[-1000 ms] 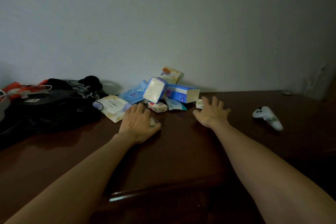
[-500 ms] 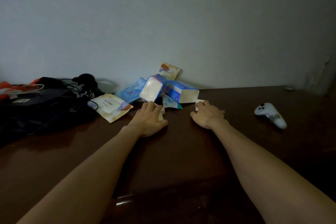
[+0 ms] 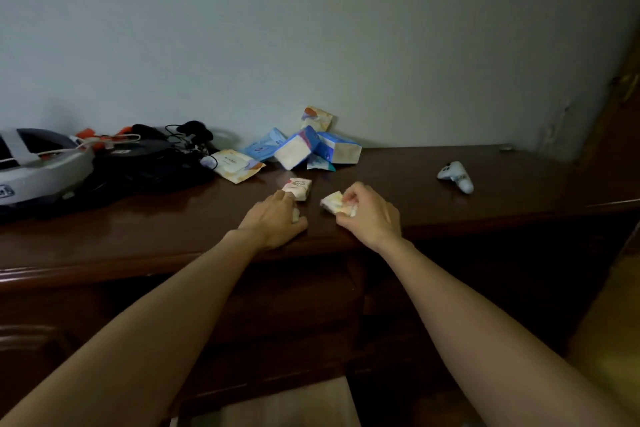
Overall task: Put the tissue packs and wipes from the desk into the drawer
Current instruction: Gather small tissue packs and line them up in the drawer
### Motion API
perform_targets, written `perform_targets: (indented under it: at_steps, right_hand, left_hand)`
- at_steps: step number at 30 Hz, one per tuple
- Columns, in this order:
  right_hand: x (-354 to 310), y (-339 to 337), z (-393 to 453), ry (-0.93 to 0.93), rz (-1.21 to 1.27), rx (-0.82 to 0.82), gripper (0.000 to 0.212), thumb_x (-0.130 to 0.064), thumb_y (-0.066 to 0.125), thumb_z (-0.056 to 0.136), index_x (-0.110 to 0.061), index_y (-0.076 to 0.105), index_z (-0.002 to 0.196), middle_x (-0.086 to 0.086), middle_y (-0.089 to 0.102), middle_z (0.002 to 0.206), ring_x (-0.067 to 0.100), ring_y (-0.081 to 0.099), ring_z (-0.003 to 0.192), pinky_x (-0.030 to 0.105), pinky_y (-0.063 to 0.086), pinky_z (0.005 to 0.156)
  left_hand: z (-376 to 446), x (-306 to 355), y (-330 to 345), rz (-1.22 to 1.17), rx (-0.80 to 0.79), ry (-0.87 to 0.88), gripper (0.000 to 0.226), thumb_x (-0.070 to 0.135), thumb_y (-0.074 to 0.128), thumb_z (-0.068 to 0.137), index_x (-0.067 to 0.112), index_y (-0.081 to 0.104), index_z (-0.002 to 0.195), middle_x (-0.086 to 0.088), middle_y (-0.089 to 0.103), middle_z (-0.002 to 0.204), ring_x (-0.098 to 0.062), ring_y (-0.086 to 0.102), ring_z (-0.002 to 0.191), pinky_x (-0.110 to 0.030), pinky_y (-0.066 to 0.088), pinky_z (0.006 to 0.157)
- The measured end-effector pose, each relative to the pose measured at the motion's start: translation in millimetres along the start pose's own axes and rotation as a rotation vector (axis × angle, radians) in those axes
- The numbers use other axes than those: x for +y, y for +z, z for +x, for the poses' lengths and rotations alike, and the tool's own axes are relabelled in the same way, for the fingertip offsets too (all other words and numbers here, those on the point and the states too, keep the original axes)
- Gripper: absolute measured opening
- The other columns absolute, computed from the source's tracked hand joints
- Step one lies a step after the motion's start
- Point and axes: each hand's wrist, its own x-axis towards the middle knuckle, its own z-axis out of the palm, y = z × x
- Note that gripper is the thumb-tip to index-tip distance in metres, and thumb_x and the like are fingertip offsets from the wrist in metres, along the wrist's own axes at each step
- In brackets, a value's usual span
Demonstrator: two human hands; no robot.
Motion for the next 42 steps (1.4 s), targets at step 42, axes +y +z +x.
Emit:
perform_targets:
  at_steps: [42]
  right_hand:
    - [72.4,192.2,-272.0,0.244,0.207,-0.569,0.037,-0.049,0.072,0.086,-0.035,0.053,0.114,-0.012,0.068,0.106,0.014,0.068,0.092,0.034,0.057,0.075]
  left_hand:
    - [-253.2,6.0,217.8,-0.294,0.232,-0.429,0.058,0.051,0.063,0.085,0.033,0.036,0.133,0.004,0.057,0.124,-0.015,0.067,0.083,-0.024,0.046,0.052]
